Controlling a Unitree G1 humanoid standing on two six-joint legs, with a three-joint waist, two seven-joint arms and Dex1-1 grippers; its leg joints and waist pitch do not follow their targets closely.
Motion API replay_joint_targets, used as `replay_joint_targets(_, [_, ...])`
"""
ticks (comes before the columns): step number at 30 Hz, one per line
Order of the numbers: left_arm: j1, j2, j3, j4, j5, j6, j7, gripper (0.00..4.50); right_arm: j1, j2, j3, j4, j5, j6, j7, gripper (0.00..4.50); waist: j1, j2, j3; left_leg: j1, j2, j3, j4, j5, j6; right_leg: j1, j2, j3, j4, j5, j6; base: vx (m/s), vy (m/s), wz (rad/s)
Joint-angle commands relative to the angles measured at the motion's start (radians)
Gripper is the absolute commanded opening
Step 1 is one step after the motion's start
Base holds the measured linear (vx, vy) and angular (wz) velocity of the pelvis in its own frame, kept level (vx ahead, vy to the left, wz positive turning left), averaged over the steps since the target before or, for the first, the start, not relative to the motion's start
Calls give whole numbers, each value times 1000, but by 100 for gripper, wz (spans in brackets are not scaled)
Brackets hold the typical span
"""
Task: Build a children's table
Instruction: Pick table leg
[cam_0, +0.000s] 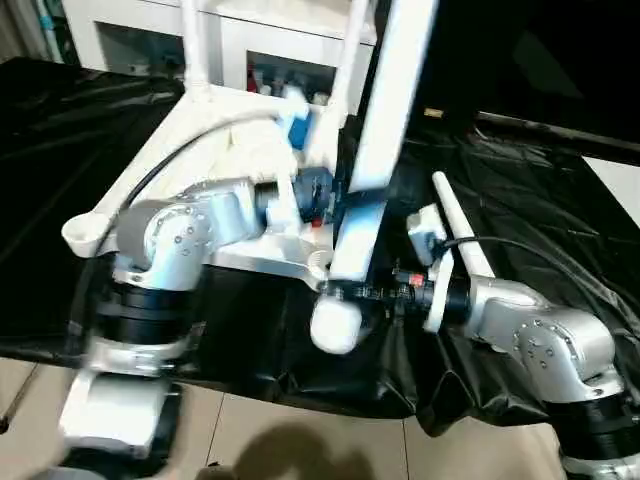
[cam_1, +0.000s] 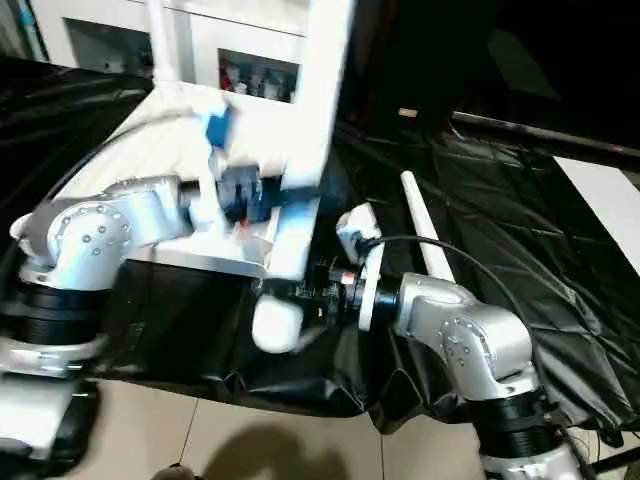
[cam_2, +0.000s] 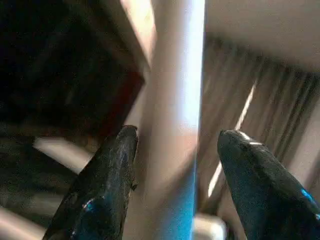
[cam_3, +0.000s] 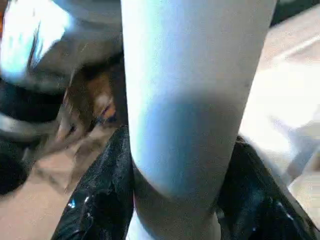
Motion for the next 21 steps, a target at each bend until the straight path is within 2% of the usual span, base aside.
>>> replay_joint_targets(1, [10, -51, 60, -9, -49, -61, 76, 296, 3, 11, -74, -1, 36, -37, -26, 186, 4, 24, -72, 1, 14, 9, -75, -183, -42, 62, -72, 36, -78, -334, -117, 0, 0, 0])
replay_joint_targets(3, [14, -82, 93, -8, -70, -93, 106, 296, 4, 23, -91, -8, 52, -49, -31, 186, 3, 23, -72, 0, 12, 9, -76, -182, -35, 62, -69, 35, -79, -335, -105, 0, 0, 0])
replay_joint_targets(4, [15, -102, 116, -6, -83, -117, 130, 296, 5, 29, -102, -12, 60, -56, -34, 186, 2, 26, -72, 0, 12, 8, -77, -185, -32, 62, -68, 34, -80, -340, -99, 0, 0, 0])
replay_joint_targets(5, [15, -118, 146, -2, -107, -124, 166, 296, 7, 35, -110, -17, 55, -72, -48, 186, 1, 23, -71, 0, 12, 8, -76, -187, -28, 61, -68, 34, -83, -346, -93, 0, 0, 0])
replay_joint_targets(6, [21, -124, 175, -3, -116, -132, 199, 296, 12, 42, -124, -24, 33, -111, -81, 186, 1, 25, -72, -1, 12, 7, -77, -187, -30, 61, -68, 35, -82, -347, -90, 0, 0, 0])
replay_joint_targets(7, [21, -124, 175, -3, -116, -132, 199, 296, 12, 42, -124, -24, 33, -111, -81, 186, -1, 22, -71, 0, 11, 8, -76, -192, -30, 59, -68, 33, -84, -364, -82, 0, 0, 0])
replay_joint_targets(8, [31, -104, 169, -6, -71, -127, 219, 296, 12, 52, -140, -23, 0, -151, -123, 186, -1, 16, -71, 0, 10, 9, -76, -188, -27, 58, -66, 33, -86, -381, -68, 0, 0, 0])
replay_joint_targets(9, [77, 35, -9, -1, 224, -187, 222, 296, 3, 49, -144, 18, -149, -255, -252, 186, -2, 16, -71, 1, 11, 8, -78, -184, -29, 56, -66, 34, -84, -386, -61, 0, 0, 0])
replay_joint_targets(10, [84, 59, -41, 2, 273, -200, 225, 296, 2, 47, -142, 26, -175, -271, -272, 186, -6, 24, -67, 2, 13, 1, -87, -182, -42, 48, -62, 33, -89, -430, 0, 0, 0, 0])
replay_joint_targets(11, [91, 80, -69, 5, 315, -210, 227, 296, 1, 46, -141, 33, -198, -285, -290, 186, -8, 25, -70, 4, 12, 0, -88, -182, -47, 50, -63, 34, -89, -449, 27, 0, 0, 0])
replay_joint_targets(12, [102, 128, -130, 27, 399, -233, 236, 296, -4, 48, -144, 55, -240, -313, -337, 186, -7, 31, -70, 10, 10, 3, -85, -184, -56, 46, -65, 36, -92, -462, 48, 0, 0, 0])
replay_joint_targets(13, [102, 128, -130, 27, 399, -233, 236, 296, -4, 48, -144, 55, -240, -313, -337, 186, -13, 29, -73, 10, 7, 6, -83, -176, -58, 49, -63, 37, -86, -433, 36, 0, 0, 0])
replay_joint_targets(14, [115, 181, -199, 72, 487, -297, 233, 296, -9, 57, -153, 91, -286, -343, -410, 186, -14, 30, -73, 8, 8, 7, -82, -169, -57, 51, -62, 37, -85, -411, 23, 0, 0, 0])
replay_joint_targets(15, [128, 237, -268, 126, 569, -347, 234, 296, -20, 73, -159, 146, -340, -380, -510, 186, -14, 44, -72, 16, 9, 7, -83, -180, -58, 39, -59, 39, -88, -376, 3, 0, 0, 0])
replay_joint_targets(16, [129, 240, -273, 129, 575, -356, 233, 296, -20, 73, -157, 150, -344, -380, -517, 186, -19, 38, -73, 12, 6, 6, -85, -186, -64, 45, -58, 38, -78, -364, -12, 0, 0, 0])
replay_joint_targets(17, [136, 250, -291, 137, 600, -391, 236, 296, -18, 73, -143, 164, -373, -381, -555, 186, -14, 39, -76, 12, 9, 7, -84, -176, -70, 48, -60, 40, -73, -326, -29, 0, 0, 0])
replay_joint_targets(18, [138, 252, -296, 139, 605, -382, 256, 296, -15, 70, -133, 169, -400, -385, -585, 186, -13, 56, -75, 13, 10, 4, -85, -172, -75, 48, -62, 42, -68, -296, -44, 0, 0, 0])
replay_joint_targets(19, [141, 254, -310, 137, 627, -388, 286, 296, -4, 75, -128, 176, -443, -403, -634, 186, -18, 51, -77, 11, 11, 6, -83, -155, -82, 53, -59, 42, -60, -228, -68, 0, 0, 0])
replay_joint_targets(20, [141, 255, -313, 136, 634, -391, 292, 296, -2, 77, -128, 177, -451, -408, -643, 186, -16, 50, -79, 10, 12, 6, -82, -138, -84, 55, -59, 43, -56, -193, -79, 0, 0, 0])
replay_joint_targets(21, [157, 242, -302, 122, 645, -439, 301, 296, 21, 93, -134, 166, -473, -425, -673, 186, -15, 50, -76, 6, 7, 11, -80, -119, -76, 59, -61, 45, -55, -146, -98, 0, 0, 0])
